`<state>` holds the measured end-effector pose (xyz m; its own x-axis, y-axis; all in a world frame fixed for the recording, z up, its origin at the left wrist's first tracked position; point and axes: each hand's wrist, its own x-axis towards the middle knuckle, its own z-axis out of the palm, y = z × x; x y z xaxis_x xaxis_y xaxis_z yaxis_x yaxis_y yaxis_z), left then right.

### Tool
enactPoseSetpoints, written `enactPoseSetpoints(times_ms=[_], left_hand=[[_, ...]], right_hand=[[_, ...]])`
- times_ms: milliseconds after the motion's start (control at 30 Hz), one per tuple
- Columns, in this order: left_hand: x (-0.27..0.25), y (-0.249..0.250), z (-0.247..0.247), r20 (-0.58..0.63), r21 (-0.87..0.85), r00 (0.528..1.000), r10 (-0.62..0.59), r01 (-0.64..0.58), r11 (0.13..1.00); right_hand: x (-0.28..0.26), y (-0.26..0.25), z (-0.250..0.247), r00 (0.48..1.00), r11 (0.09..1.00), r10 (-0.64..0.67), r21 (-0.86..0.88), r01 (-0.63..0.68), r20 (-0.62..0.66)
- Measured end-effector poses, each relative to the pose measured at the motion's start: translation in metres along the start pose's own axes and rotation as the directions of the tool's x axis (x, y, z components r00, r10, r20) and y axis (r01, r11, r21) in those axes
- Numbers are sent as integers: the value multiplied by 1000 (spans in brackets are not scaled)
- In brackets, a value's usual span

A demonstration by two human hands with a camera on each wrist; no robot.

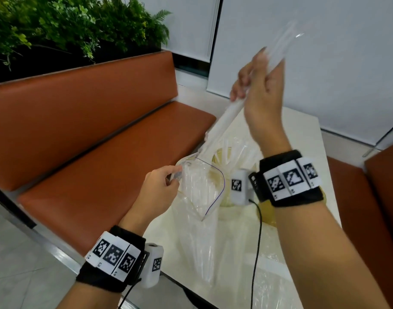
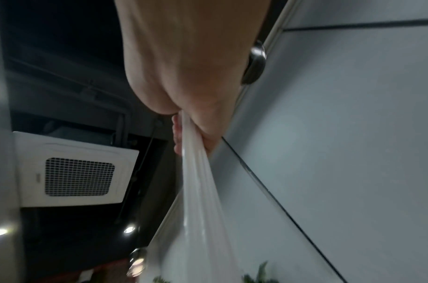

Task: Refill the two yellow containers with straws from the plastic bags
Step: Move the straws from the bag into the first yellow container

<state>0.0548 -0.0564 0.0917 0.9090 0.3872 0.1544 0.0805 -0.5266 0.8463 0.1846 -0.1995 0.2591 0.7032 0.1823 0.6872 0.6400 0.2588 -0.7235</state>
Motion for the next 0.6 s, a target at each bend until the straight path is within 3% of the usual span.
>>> enactPoseSetpoints(times_ms=[67, 167, 333, 467, 533, 600], left_hand=[[1, -3, -2, -11, 33, 1000, -5, 5, 999], [2, -2, -5, -11, 67, 1000, -6, 7, 998], [6, 0, -8, 30, 59, 999, 17, -18, 998], [7, -2, -6, 29, 38, 999, 13, -14, 999], [9, -3, -5, 26, 31, 1000, 9, -9, 999], [10, -2, -4, 33, 31, 999, 5, -6, 1000]], right_hand=[[19, 2, -15, 995, 997, -64, -46, 61, -77], [24, 31, -34, 990, 984, -47, -178, 23, -131], [-21, 113, -53, 982, 879, 159, -439, -188, -102], [-52, 154, -67, 908, 771, 385, -483, -415, -166], [-55, 156, -71, 879, 743, 431, -474, -473, -202], [-51, 147, -71, 896, 780, 389, -441, -443, -212]])
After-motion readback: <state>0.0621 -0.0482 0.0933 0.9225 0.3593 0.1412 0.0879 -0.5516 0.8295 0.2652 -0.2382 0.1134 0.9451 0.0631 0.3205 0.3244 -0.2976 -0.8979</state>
